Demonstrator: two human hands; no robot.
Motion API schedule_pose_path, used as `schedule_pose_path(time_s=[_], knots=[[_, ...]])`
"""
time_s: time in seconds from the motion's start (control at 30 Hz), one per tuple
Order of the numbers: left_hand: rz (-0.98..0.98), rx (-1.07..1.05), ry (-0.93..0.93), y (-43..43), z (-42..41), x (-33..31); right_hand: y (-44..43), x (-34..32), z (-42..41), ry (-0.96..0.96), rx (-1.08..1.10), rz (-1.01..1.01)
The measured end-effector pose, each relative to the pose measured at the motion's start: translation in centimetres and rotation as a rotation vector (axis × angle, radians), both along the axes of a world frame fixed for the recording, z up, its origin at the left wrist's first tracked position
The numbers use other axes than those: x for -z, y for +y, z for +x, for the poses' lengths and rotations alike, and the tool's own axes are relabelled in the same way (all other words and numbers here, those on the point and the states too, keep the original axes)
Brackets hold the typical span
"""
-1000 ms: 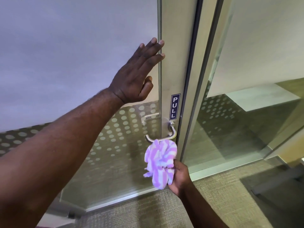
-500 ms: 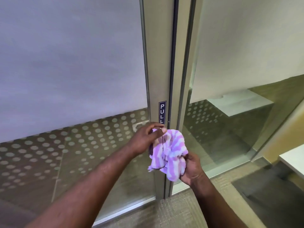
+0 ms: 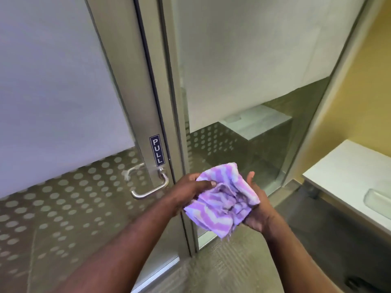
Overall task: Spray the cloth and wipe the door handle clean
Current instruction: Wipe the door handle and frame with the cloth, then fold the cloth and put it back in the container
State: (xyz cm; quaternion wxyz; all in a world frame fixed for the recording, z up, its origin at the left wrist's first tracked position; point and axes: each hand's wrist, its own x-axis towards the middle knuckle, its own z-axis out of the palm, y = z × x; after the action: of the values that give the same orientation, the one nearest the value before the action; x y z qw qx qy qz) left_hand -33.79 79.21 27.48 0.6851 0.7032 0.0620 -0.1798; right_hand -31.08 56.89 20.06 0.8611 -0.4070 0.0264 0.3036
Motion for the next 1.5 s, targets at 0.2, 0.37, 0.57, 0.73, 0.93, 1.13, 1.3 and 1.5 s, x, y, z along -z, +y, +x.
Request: schedule_pose_path(time_s=[0.2, 0.37, 0.57, 0.73, 0.93, 1.13, 1.3, 1.5], knots=[[-0.198, -0.145, 0.108, -8.6, 3.3, -0.6, -8.8, -1.4, 0.4, -0.17, 0.084, -0.075], [-0.204, -0.043, 0.11, -16.9, 6.5, -0.3, -16.0, -2.3, 2.0, -0.231, 0.327, -0.173], [0.162, -0.128, -0.287, -26.8, 10.6, 0.8, -24.5, -4.4, 3.8, -0.295, 0.444, -0.225], [0.328, -0.174, -0.549, -34.3, 11.8, -0.8, -30.2, -5.4, 5.0, -0.315, 0.524, -0.203], [-0.049, 0.158, -0.352, -41.5, 11.3, -3.3, -34.8, -6.7, 6.1, -0.435, 0.555, -0.35], [-0.14, 0.231, -0.301, -45.4, 13.9, -2.6, -39.0, -6.1, 6.7, -0.496, 0.52, -0.436], [-0.152, 0.09, -0.112, -49.0, 16.8, -1.6, -42.5, -4.9, 8.1, -0.391, 0.827, -0.638], [-0.128, 0.207, -0.18, -54.2, 22.3, -0.3, -47.0, -4.0, 11.5, -0.295, 0.969, -0.62]])
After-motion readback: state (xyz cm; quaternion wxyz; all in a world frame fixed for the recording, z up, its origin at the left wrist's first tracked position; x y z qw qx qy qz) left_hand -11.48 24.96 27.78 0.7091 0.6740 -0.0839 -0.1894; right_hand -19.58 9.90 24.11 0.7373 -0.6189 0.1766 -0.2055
